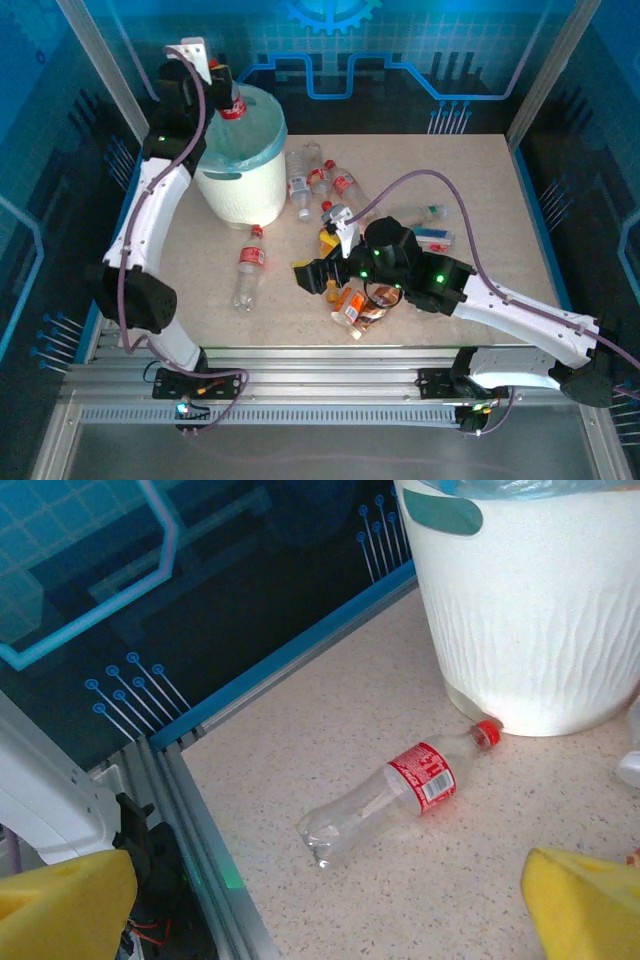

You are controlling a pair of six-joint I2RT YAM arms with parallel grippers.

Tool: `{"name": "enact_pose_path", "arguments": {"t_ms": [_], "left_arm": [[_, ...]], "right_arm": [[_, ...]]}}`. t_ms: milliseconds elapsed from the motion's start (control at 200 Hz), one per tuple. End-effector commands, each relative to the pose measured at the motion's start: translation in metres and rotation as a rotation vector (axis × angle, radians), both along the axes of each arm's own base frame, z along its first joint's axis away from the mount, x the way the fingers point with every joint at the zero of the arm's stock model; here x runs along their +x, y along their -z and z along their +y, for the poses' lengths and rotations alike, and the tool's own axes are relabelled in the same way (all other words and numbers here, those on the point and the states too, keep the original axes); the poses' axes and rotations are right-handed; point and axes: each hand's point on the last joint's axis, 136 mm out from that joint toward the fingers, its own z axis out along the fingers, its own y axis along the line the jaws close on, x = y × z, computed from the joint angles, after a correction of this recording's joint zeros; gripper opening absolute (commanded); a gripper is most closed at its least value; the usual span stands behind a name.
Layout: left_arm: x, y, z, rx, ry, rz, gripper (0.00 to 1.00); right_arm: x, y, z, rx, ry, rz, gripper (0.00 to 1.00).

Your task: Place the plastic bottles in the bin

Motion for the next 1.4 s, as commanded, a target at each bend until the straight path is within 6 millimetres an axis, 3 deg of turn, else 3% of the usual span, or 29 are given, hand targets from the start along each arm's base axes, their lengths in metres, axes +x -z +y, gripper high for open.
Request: {"name": "enact_pose_path", "arguments": {"t_ms": [0,85,205,400,445,595,695,880,1035,1226,1301,1391], "left_arm": [[0.009,0.024,0.003,0.029,0.019,0.059,0.00],[0.019,0.054,-0.003,0.029,0.057,0.140,0.00],[0.029,0.087,-0.008,0.023,0.110,0.244,0.08],[0.037,0.108,-0.004,-0.040,0.121,0.351,0.30],[0.037,0.105,-0.004,-0.055,0.127,0.355,0.37],[0.036,0.089,-0.007,-0.076,0.139,0.332,0.45],[0.033,0.076,-0.007,-0.088,0.143,0.306,0.59],[0.017,0.042,-0.010,-0.116,0.154,0.251,0.62],[-0.016,0.004,-0.011,-0.146,0.165,0.195,0.62],[-0.090,-0.031,-0.011,-0.152,0.182,0.109,0.64],[-0.124,-0.031,-0.007,-0.134,0.172,0.089,0.66],[-0.167,-0.013,-0.002,-0.103,0.153,0.086,0.69]], "right_arm": [[-0.002,0.001,-0.006,-0.001,0.025,0.007,1.00],[-0.004,0.008,-0.005,-0.009,0.024,0.026,1.00],[-0.004,0.017,-0.007,-0.013,0.040,0.063,1.00],[-0.007,0.023,-0.008,-0.020,0.049,0.087,1.00],[-0.007,0.024,-0.007,-0.025,0.050,0.087,1.00],[-0.007,0.022,-0.008,-0.032,0.054,0.082,0.99],[-0.007,0.022,-0.006,-0.035,0.055,0.084,1.00],[-0.006,0.025,-0.004,-0.072,0.072,0.103,0.99],[0.002,0.034,0.001,-0.151,0.135,0.122,0.97],[0.016,0.060,0.018,-0.273,0.238,0.145,0.97],[0.020,0.071,0.033,-0.309,0.249,0.171,0.98],[0.025,0.089,0.051,-0.352,0.279,0.206,0.99]]}}
